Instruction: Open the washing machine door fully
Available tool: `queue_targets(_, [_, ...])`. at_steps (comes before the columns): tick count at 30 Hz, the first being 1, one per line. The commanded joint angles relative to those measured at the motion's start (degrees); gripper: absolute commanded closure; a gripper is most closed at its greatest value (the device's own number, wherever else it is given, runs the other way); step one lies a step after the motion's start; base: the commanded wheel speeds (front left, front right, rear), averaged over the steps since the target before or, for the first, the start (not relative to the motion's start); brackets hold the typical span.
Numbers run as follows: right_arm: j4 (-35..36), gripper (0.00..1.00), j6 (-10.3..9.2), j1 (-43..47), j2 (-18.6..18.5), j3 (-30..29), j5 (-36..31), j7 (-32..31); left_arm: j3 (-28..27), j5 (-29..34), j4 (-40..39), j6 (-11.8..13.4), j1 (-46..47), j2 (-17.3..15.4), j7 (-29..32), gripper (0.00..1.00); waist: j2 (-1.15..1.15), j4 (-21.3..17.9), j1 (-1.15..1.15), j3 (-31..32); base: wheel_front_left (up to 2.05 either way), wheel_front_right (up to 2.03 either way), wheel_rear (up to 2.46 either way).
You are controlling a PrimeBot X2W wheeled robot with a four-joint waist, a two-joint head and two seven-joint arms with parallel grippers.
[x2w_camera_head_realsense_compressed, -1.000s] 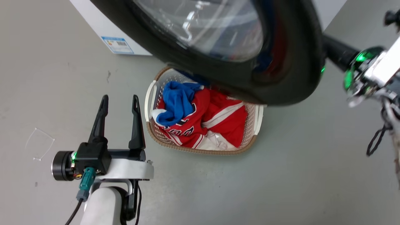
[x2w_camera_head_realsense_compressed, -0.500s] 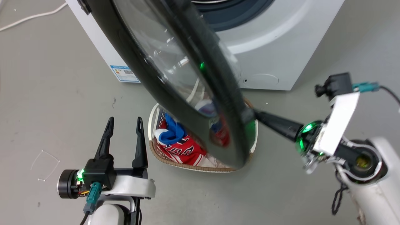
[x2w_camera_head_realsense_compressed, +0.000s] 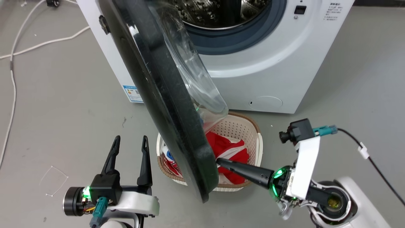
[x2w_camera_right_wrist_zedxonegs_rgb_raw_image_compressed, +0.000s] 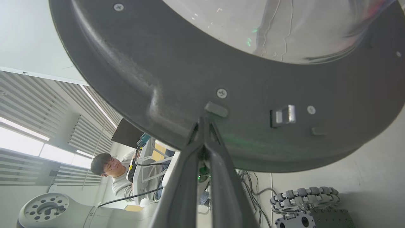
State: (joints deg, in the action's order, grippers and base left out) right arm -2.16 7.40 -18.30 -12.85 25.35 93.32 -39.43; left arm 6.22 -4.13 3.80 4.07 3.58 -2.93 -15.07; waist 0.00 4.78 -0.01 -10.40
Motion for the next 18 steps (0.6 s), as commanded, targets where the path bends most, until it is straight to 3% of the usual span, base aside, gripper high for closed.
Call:
queue_targets(1, [0.0, 1.0, 0.16, 1.5, 0.78, 0.3, 0.22, 0.35, 0.0, 0.06, 0.13, 0.21, -0.92, 0.09, -0.16, 0.0, 0.0, 0.29, 0.01, 0.91, 0.0, 0.0, 0.0])
queue_targets(9, [-1.34, 1.0, 0.16, 4.62, 1.94, -1.26, -0.62, 3.59, -0.15, 0.11, 0.63, 0.53, -3.17, 0.09, -0.16, 0.0, 0.0, -0.25, 0.01, 3.86, 0.0, 0.0, 0.0])
queue_targets(18, [-0.99, 1.0, 0.16, 10.29, 3.61, -8.83, -4.29, 17.41, -0.29, 0.47, 1.18, 0.33, -6.54, 0.09, -0.16, 0.0, 0.0, -1.26, 0.01, 9.07, 0.0, 0.0, 0.0])
